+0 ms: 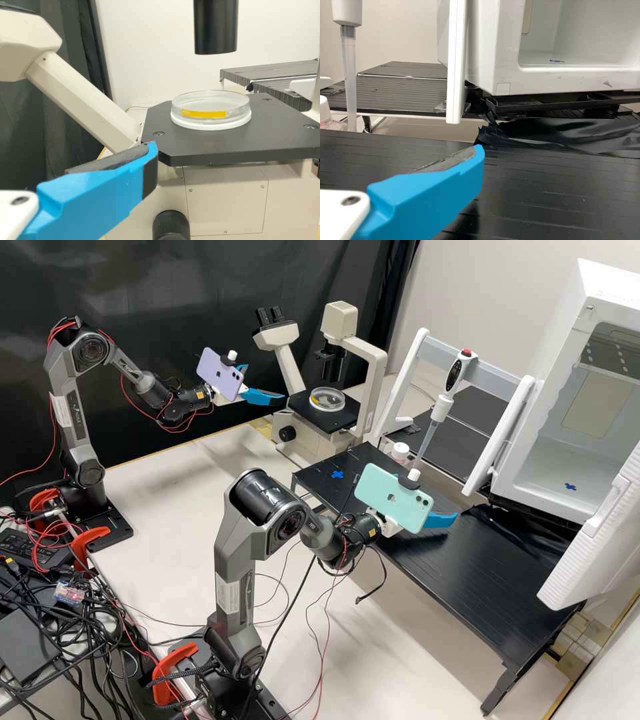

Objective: Move the petri dish to the bench

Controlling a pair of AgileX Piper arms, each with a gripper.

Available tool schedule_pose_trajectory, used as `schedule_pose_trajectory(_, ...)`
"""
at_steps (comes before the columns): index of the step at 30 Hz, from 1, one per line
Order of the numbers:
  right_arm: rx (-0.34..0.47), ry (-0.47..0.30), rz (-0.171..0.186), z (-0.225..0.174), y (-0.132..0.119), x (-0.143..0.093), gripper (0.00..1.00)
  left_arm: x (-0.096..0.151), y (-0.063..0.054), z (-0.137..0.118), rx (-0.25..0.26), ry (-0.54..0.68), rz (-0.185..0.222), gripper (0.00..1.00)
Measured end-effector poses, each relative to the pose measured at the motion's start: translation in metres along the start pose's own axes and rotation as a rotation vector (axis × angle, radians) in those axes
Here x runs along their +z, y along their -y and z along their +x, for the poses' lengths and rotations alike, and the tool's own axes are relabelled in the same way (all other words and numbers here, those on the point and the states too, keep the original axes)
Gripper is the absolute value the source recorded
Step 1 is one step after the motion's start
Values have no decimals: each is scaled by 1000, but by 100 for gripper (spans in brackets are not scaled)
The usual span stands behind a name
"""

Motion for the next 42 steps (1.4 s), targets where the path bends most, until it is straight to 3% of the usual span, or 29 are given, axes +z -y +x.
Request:
schedule_pose_trajectory(14,-10,9,2,-9,3,3,100,0,0,0,0,0,0,100)
schedule_pose_trajectory(18,-6,-28,17,-26,2,-4,100,0,0,0,0,0,0,100)
schedule_pose_trajectory(24,-14,-217,15,-52,13,-45,100,0,0,0,0,0,0,100)
schedule_pose_trajectory(31,-96,-384,-84,-71,49,-97,100,0,0,0,0,0,0,100)
schedule_pose_trajectory(38,-112,-470,-144,-67,76,-151,100,0,0,0,0,0,0,100)
schedule_pose_trajectory(42,-148,-485,-157,-58,95,-178,100,0,0,0,0,0,0,100)
